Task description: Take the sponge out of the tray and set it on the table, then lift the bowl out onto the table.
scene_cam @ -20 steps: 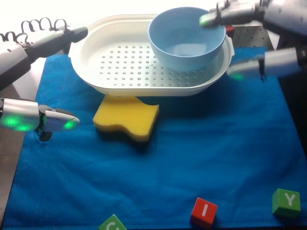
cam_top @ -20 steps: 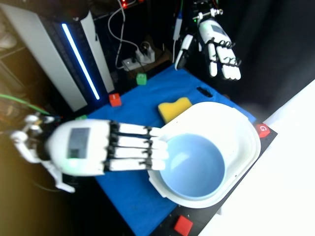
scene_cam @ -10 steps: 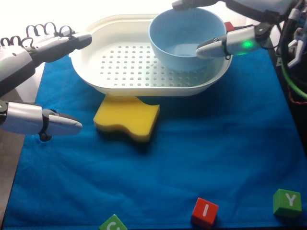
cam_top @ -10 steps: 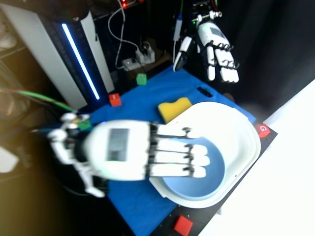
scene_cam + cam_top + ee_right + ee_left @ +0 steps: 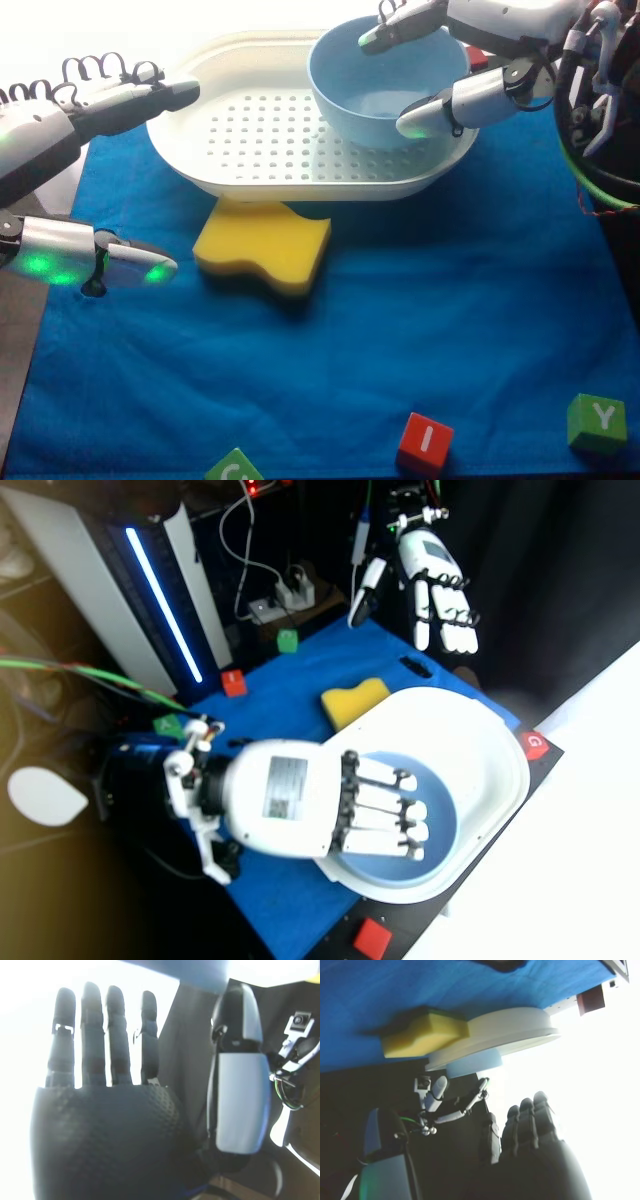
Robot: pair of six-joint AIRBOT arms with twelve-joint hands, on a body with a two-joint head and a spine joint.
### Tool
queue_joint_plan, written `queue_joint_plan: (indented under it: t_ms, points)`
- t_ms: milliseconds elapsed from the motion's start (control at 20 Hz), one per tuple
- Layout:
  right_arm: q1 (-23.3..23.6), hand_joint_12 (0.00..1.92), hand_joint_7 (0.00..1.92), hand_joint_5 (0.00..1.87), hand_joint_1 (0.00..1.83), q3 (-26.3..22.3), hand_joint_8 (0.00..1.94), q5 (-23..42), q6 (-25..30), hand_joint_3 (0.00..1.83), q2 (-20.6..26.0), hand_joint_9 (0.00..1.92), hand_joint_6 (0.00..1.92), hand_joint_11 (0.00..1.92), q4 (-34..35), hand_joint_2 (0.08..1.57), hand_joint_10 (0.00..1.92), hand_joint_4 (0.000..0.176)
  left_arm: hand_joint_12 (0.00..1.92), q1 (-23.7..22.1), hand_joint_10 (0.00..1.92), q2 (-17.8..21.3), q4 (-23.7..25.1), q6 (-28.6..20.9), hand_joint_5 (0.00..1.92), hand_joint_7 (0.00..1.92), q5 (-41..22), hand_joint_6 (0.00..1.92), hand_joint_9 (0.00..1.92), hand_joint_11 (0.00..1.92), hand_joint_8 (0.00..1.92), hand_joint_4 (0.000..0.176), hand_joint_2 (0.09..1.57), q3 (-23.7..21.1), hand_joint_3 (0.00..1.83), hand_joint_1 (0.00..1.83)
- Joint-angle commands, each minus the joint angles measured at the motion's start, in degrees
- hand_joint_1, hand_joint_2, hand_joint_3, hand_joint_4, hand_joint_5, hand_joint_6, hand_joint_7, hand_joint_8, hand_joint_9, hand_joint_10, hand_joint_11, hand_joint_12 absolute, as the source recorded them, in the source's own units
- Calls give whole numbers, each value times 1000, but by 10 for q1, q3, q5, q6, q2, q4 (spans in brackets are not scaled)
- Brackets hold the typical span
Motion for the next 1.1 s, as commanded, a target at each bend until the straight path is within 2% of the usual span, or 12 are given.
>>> queue_joint_plan:
  t_ms: [0, 50, 100, 150, 350, 550, 750, 800, 900, 950, 1000, 1050]
  points:
    - [10, 912, 482, 570, 718, 1, 3, 48, 2, 0, -1, 403, 2, 0, 17, 995, 3, 66, 0, -3, 0, -1, -9, -4, 131, 10, -67, 3, 0, 0, 3, 151, 834, 3, 0, 727]
    - [10, 950, 488, 572, 721, 1, 3, 44, 2, 1, -3, 422, 1, 0, 12, 998, 7, 53, 0, -3, 0, -2, -9, -4, 138, 17, -67, 6, 0, 0, 5, 144, 832, 3, 0, 726]
    - [10, 940, 482, 569, 687, 1, 0, 39, 2, 0, -4, 425, 0, 0, 6, 996, 5, 61, 0, -3, 0, -3, -9, -6, 132, 14, -67, 2, 0, 0, 3, 147, 838, 2, 1, 744]
    - [10, 932, 470, 554, 583, 1, 0, 36, 2, 6, -5, 426, 0, 0, 4, 1010, 4, 85, 0, -3, 0, -3, -9, -7, 134, 14, -67, 3, 0, 0, 3, 154, 840, 2, 2, 739]
    - [10, 852, 490, 585, 773, 8, 0, 6, 2, 1, -22, 460, 0, 46, -11, 985, 1, 80, 0, -3, 0, -4, -9, -10, 151, 29, -66, 7, 0, 0, 7, 142, 831, 4, 0, 713]
    - [10, 927, 470, 554, 802, 8, 0, -9, 2, 4, -33, 414, 0, 0, -23, 983, 0, 116, 0, -3, 5, -9, -9, -17, 153, 45, -67, 5, 12, 0, 10, 131, 846, 7, 4, 708]
    - [8, 1053, 592, 658, 831, 7, 9, -20, 2, 1, -40, 536, 5, 36, -33, 1012, 18, 70, 11, -3, 12, -10, -9, -20, 168, 77, -68, 8, 40, 25, 14, 120, 840, 7, 0, 717]
    - [8, 1064, 651, 716, 867, 8, 8, -23, 2, 0, -42, 593, 6, 76, -34, 1011, 21, 62, 13, -3, 10, -10, -9, -21, 167, 78, -68, 6, 40, 27, 13, 128, 841, 8, 0, 717]
    - [8, 1037, 757, 846, 896, 8, 9, -24, 2, 3, -44, 690, 7, 151, -35, 1118, 22, 4, 20, -3, 5, -12, -9, -22, 156, 66, -67, 0, 32, 41, 4, 141, 838, 8, 0, 738]
    - [8, 1095, 922, 868, 986, 7, 16, -24, 2, 4, -44, 853, 907, 246, -37, 1161, 43, 57, 33, -3, 8, -14, -9, -24, 155, 70, -67, 0, 42, 69, 5, 137, 835, 9, 0, 750]
    - [8, 1197, 1035, 809, 971, 7, 29, -24, 2, 1, -44, 943, 1191, 270, -37, 1205, 76, 75, 42, -3, 10, -14, -9, -25, 155, 73, -67, 1, 51, 85, 5, 127, 842, 9, 1, 754]
    - [8, 1289, 1139, 770, 1010, 8, 55, -24, 2, 4, -44, 1070, 1292, 372, -39, 1230, 140, 0, 47, -3, 11, -14, -9, -26, 157, 72, -67, 1, 56, 91, 4, 131, 840, 9, 0, 770]
